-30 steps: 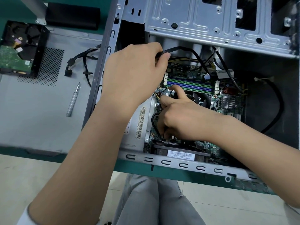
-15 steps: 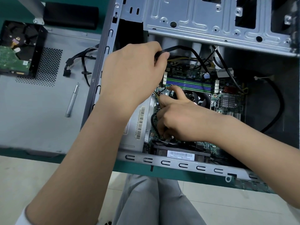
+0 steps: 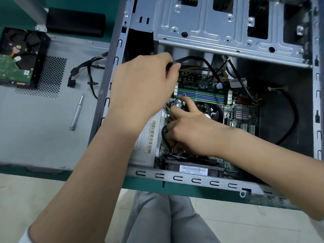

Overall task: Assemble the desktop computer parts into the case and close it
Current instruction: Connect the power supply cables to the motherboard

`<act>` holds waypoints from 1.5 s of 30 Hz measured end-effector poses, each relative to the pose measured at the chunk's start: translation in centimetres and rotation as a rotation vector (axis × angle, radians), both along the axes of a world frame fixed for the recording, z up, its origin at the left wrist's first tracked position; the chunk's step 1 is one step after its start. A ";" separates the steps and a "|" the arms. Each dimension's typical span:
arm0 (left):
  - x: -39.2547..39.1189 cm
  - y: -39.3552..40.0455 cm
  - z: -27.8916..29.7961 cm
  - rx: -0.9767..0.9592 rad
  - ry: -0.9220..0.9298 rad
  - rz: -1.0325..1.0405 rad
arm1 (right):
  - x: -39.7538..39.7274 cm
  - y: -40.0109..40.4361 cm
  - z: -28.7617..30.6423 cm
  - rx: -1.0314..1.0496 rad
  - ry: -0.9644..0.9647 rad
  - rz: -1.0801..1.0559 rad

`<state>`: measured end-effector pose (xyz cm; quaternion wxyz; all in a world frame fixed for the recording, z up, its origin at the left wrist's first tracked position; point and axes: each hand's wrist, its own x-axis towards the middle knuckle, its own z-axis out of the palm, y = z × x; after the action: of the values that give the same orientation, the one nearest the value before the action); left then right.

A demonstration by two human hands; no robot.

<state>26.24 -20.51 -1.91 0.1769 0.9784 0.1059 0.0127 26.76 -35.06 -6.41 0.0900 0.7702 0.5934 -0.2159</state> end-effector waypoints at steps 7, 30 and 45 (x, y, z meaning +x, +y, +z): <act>-0.1 0.0 -0.1 0.004 -0.011 0.002 | 0.3 2.4 -0.1 -0.179 0.079 -0.082; -0.2 0.0 0.0 0.034 -0.024 -0.024 | -0.6 3.8 -0.1 -0.280 -0.002 -0.010; -0.3 -0.2 0.3 0.003 0.016 -0.025 | -0.1 0.3 -0.1 0.015 0.108 0.007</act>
<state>25.93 -20.68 -1.57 0.1745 0.9801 0.0950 0.0027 26.62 -34.73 -6.48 0.0527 0.7560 0.6016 -0.2525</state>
